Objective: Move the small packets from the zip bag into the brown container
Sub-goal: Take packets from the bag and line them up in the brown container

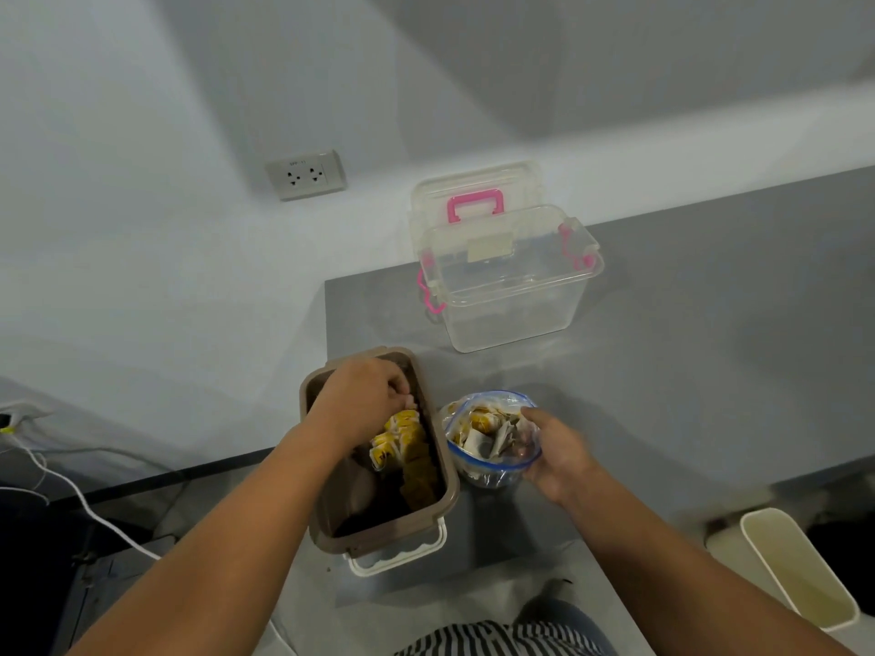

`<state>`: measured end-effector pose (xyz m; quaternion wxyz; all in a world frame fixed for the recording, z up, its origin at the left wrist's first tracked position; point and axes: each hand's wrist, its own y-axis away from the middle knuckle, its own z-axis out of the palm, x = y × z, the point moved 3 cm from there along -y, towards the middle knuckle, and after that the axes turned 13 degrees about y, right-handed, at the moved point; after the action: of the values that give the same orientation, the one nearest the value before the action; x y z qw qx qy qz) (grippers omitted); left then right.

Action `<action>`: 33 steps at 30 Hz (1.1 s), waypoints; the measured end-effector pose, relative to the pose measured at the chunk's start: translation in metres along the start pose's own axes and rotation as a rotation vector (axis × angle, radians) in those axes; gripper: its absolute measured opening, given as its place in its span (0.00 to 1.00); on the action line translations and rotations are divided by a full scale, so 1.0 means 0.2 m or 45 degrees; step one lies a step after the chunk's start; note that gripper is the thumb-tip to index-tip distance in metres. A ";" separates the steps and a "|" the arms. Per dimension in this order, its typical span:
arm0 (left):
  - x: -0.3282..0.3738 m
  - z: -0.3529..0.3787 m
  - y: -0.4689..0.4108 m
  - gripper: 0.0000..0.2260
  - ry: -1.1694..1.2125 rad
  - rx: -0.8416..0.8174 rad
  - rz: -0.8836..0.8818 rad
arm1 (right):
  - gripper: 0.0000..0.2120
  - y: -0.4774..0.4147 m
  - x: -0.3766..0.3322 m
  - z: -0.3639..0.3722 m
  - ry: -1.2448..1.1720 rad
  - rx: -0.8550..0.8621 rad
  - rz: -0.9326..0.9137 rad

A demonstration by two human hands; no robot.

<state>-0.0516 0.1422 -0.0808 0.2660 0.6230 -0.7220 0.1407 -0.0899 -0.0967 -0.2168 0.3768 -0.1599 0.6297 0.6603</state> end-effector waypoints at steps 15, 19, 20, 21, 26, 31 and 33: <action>0.46 0.59 -0.09 0.12 -0.260 -0.234 -0.169 | 0.09 -0.10 -0.12 -0.14 0.176 -0.096 -0.065; 0.46 0.68 -0.10 0.11 -0.313 -0.205 -0.234 | 0.10 -0.13 -0.16 -0.19 0.211 -0.166 -0.046; 0.47 0.69 -0.10 0.11 -0.323 -0.204 -0.263 | 0.10 -0.14 -0.17 -0.20 0.215 -0.190 -0.037; 0.47 0.70 -0.10 0.11 -0.315 -0.204 -0.300 | 0.11 -0.15 -0.17 -0.21 0.219 -0.218 -0.028; 0.50 0.73 -0.11 0.13 -0.141 -0.226 -0.406 | 0.12 -0.18 -0.19 -0.24 0.249 -0.313 0.013; 0.51 0.74 -0.12 0.14 -0.090 -0.200 -0.436 | 0.11 -0.21 -0.22 -0.26 0.300 -0.393 0.037; 0.51 0.74 -0.12 0.13 -0.043 -0.163 -0.467 | 0.11 -0.22 -0.22 -0.27 0.314 -0.417 0.059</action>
<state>-0.0675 -0.0258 -0.1490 0.3142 0.7282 -0.6082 0.0331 -0.0438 -0.1644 -0.2253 0.2505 -0.2841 0.5587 0.7378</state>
